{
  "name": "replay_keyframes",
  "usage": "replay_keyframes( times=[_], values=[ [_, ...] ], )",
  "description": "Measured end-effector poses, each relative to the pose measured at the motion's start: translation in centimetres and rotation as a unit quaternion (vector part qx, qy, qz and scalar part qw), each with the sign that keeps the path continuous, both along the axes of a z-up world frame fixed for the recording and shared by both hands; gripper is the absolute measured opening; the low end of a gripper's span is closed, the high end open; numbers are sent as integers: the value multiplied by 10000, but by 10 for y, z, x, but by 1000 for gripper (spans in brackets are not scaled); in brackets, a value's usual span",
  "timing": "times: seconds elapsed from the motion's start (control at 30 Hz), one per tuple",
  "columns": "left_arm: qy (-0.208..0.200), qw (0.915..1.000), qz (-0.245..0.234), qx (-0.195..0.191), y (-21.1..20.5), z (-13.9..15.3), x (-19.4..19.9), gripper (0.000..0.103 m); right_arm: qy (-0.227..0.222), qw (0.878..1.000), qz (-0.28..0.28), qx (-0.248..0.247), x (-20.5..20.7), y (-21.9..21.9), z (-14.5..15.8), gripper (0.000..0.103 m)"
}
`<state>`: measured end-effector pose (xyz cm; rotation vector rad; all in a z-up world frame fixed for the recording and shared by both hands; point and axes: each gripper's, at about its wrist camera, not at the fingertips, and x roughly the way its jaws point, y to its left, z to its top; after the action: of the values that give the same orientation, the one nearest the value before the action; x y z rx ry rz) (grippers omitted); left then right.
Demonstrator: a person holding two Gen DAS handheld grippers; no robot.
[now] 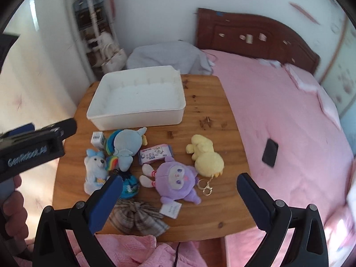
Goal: Organize objects
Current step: 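Move both tools toward the plush toys on the table, then grasp the plaid bow with the left tool while the right tool grasps the purple plush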
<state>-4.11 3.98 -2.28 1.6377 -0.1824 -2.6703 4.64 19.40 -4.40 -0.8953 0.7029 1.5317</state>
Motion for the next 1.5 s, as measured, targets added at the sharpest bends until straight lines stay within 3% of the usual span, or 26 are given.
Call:
replay_keyframes(
  times=[0.17,0.33,0.7,0.87,0.97,1.13,1.3,1.5],
  values=[
    [-109,9976,687,10,10,-6,6,102,3,9975,702,-12,16,9,-1,103],
    [-205,9887,1484,-24,10,-12,12,102,49,9891,1472,3,29,14,-3,103],
    [-620,9622,2645,-179,9,-42,34,102,244,9589,2785,487,39,16,-18,103],
    [-1015,9398,3263,-36,-3,-66,42,102,345,9412,3317,539,36,15,-37,103],
    [-1199,9265,3567,95,-10,-79,45,102,420,9368,3440,470,34,17,-51,103],
    [-1412,9139,3806,61,-15,-97,49,101,486,9330,3542,422,33,21,-76,103],
    [-1750,8962,4076,133,-22,-118,49,101,568,9297,3627,298,32,31,-109,103],
    [-2117,8916,4002,9,-21,-150,44,101,666,9335,3517,207,32,41,-142,103]
  ],
)
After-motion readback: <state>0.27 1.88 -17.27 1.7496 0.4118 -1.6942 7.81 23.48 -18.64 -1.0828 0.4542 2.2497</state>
